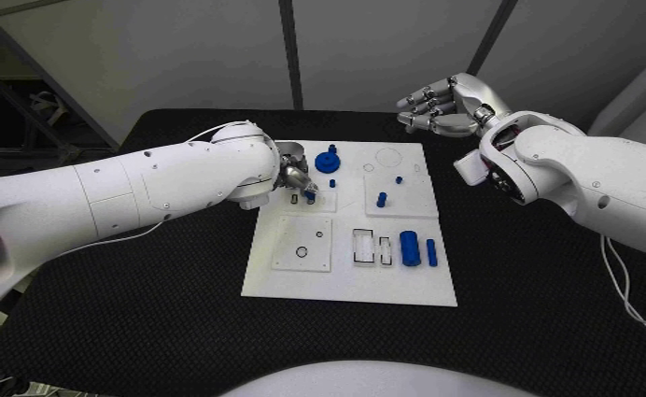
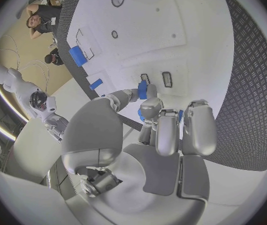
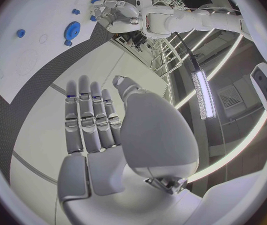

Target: Assemble the parts on the task board

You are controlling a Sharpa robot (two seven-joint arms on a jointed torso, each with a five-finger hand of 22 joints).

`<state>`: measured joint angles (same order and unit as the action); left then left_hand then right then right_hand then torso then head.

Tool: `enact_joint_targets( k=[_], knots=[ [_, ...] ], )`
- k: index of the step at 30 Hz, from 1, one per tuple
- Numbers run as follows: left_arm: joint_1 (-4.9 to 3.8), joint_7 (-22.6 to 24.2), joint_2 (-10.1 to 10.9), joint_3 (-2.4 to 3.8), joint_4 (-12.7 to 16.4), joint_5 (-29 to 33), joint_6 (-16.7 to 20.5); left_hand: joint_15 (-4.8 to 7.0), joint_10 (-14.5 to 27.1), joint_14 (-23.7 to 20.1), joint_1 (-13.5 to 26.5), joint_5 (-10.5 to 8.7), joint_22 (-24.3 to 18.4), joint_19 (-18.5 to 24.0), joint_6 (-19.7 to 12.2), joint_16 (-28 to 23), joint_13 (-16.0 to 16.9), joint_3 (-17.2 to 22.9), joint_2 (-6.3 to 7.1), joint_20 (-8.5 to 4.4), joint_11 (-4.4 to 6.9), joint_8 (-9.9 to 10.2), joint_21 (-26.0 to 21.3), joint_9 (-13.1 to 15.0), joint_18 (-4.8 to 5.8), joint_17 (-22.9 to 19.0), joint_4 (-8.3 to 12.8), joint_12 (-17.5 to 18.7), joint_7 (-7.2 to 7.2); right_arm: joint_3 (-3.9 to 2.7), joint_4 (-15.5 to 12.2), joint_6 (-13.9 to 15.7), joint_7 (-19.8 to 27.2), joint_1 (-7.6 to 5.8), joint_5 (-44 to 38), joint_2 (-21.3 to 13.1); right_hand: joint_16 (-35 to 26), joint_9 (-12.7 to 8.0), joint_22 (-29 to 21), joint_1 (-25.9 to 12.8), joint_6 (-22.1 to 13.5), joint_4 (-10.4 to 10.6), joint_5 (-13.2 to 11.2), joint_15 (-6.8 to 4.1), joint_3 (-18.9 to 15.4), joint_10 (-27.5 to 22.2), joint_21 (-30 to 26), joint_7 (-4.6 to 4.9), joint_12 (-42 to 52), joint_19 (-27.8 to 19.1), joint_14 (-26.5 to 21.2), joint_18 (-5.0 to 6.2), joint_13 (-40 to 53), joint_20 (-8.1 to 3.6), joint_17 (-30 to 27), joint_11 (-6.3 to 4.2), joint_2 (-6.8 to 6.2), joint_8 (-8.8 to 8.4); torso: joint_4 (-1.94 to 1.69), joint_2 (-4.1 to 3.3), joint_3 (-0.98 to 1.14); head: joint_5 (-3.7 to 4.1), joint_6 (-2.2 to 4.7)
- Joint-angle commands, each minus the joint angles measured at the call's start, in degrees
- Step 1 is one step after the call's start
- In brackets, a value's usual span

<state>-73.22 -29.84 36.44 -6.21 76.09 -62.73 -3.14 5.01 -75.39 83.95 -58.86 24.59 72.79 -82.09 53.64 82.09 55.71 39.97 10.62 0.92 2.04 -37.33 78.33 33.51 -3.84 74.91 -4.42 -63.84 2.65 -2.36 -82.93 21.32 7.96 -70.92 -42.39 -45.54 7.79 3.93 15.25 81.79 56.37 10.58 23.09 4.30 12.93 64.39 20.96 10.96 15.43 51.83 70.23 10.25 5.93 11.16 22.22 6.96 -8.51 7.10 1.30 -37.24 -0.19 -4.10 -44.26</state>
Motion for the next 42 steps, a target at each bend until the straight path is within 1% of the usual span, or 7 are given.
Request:
enact_joint_targets(
  k=[1, 7, 13, 18, 23, 25, 42],
  knots=[
    [-0.05, -0.5, -0.2, -0.16, -0.2, -0.9, -1.2, 0.37, -0.4, 3.2, -0.1, 0.21, 0.1, -0.4, -0.1, -0.3, 0.1, 7.0, -0.75, 0.08, 0.04, -0.3, 0.2, -0.1, -0.01, 3.4, 7.5, -0.2, -0.45, -0.04, -0.1, -0.4, 0.3, -0.1, -0.1, 0.0, -0.3, 0.0, -0.1, -0.1, -0.1, 0.0, 0.3, 0.15, 0.2, 0.2, -0.3, 0.32, -0.3, 0.3, 0.1, 0.16, -0.1, 0.17, -0.1, 0.21, -0.29, -0.33, 0.02, -0.02, 0.01, 0.07, -0.07],
    [-0.05, -0.5, -0.3, -0.33, -0.2, -1.1, -2.6, 0.42, -0.5, 3.2, 0.1, 0.18, 0.2, -0.5, -0.2, -0.3, 0.2, 6.4, -0.9, 0.04, 0.1, -0.5, 0.2, 0.0, 0.0, 3.4, 7.6, -0.3, -0.55, -0.04, -0.1, -0.4, 0.2, -0.1, -0.1, 0.1, -0.3, 0.0, -0.1, -0.1, -0.1, 0.0, 0.3, 0.15, 0.2, 0.2, -0.3, 0.32, -0.3, 0.3, 0.1, 0.16, -0.1, 0.17, -0.1, 0.21, -0.29, -0.33, -0.03, -0.04, -0.02, 0.06, -0.26],
    [-0.05, -0.6, -0.3, -0.42, -0.2, -2.0, -3.6, 0.45, -0.4, 3.2, 0.3, 0.14, 0.2, -0.5, -0.3, -0.3, 0.1, 5.8, -0.94, 0.02, 0.14, -0.6, 0.2, 0.1, 0.0, 3.4, 7.6, -0.3, -0.61, -0.04, -0.1, -0.5, 0.2, -0.1, -0.1, 0.1, -0.4, 0.0, -0.1, -0.2, -0.1, 0.1, 0.4, 0.18, 0.2, 0.2, -0.4, 0.34, -0.3, 0.3, 0.1, 0.16, -0.2, 0.19, -0.1, 0.24, -0.29, -0.34, -0.03, -0.01, -0.03, 0.08, -0.26],
    [-0.05, -0.6, -0.1, -0.45, 0.1, -2.3, -4.5, 0.48, -0.5, 3.2, 0.5, 0.12, 0.3, -0.5, -0.4, -0.3, 0.2, 5.1, -0.97, -0.01, 0.19, -0.8, 0.3, 0.1, 0.03, 3.4, 7.6, -0.4, -0.69, -0.04, 0.0, -0.6, 0.2, -0.1, -0.1, 0.0, -0.4, 0.0, -0.1, -0.2, -0.1, 0.1, 0.4, 0.18, 0.2, 0.2, -0.4, 0.34, -0.3, 0.3, 0.1, 0.16, -0.2, 0.19, -0.1, 0.24, -0.29, -0.34, -0.01, 0.01, -0.03, 0.08, -0.29],
    [-0.05, -0.6, 0.2, -0.47, 0.5, -2.3, -5.2, 0.51, -0.6, 3.2, 0.7, 0.12, 0.4, -0.6, -0.5, -0.3, 0.4, 4.5, -1.03, -0.03, 0.25, -0.9, 0.3, 0.1, 0.04, 3.4, 7.6, -0.5, -0.79, -0.04, 0.0, -0.6, 0.2, -0.1, -0.1, 0.0, -0.4, 0.0, -0.1, -0.2, -0.1, 0.1, 0.4, 0.18, 0.2, 0.2, -0.4, 0.34, -0.3, 0.3, 0.1, 0.16, -0.2, 0.19, -0.1, 0.24, -0.29, -0.34, -0.1, 0.04, -0.06, 0.11, -0.37],
    [-0.05, -0.7, 0.3, -0.47, 0.6, -2.4, -5.6, 0.53, -0.6, 3.2, 0.9, 0.13, 0.4, -0.6, -0.5, -0.3, 0.4, 4.1, -1.04, -0.05, 0.28, -1.0, 0.3, 0.1, 0.05, 3.4, 7.5, -0.6, -0.84, -0.04, 0.0, -0.6, 0.2, -0.1, -0.1, 0.0, -0.4, 0.0, -0.1, -0.2, -0.1, 0.1, 0.4, 0.18, 0.2, 0.2, -0.4, 0.34, -0.3, 0.3, 0.1, 0.16, -0.2, 0.19, -0.1, 0.24, -0.29, -0.34, -0.05, 0.05, -0.04, 0.08, -0.36],
    [-0.05, -0.7, 0.6, -0.48, 1.0, -2.7, -6.3, 0.65, -0.8, 3.2, 1.7, 0.14, 0.5, -0.6, -0.4, -0.3, 0.7, 2.1, -1.38, -0.15, 0.44, -1.1, 0.2, -0.1, 0.06, 3.4, 7.0, -0.9, -1.07, -0.04, 0.1, -0.7, 0.2, -0.09, -0.1, 0.1, -0.5, 0.0, -0.2, -0.3, -0.1, 0.1, 0.4, 0.2, 0.2, 0.1, -0.5, 0.34, -0.3, 0.3, 0.1, 0.16, -0.2, 0.22, -0.1, 0.26, -0.3, -0.33, -0.03, 0.03, -0.04, -0.05, -0.33]
  ],
)
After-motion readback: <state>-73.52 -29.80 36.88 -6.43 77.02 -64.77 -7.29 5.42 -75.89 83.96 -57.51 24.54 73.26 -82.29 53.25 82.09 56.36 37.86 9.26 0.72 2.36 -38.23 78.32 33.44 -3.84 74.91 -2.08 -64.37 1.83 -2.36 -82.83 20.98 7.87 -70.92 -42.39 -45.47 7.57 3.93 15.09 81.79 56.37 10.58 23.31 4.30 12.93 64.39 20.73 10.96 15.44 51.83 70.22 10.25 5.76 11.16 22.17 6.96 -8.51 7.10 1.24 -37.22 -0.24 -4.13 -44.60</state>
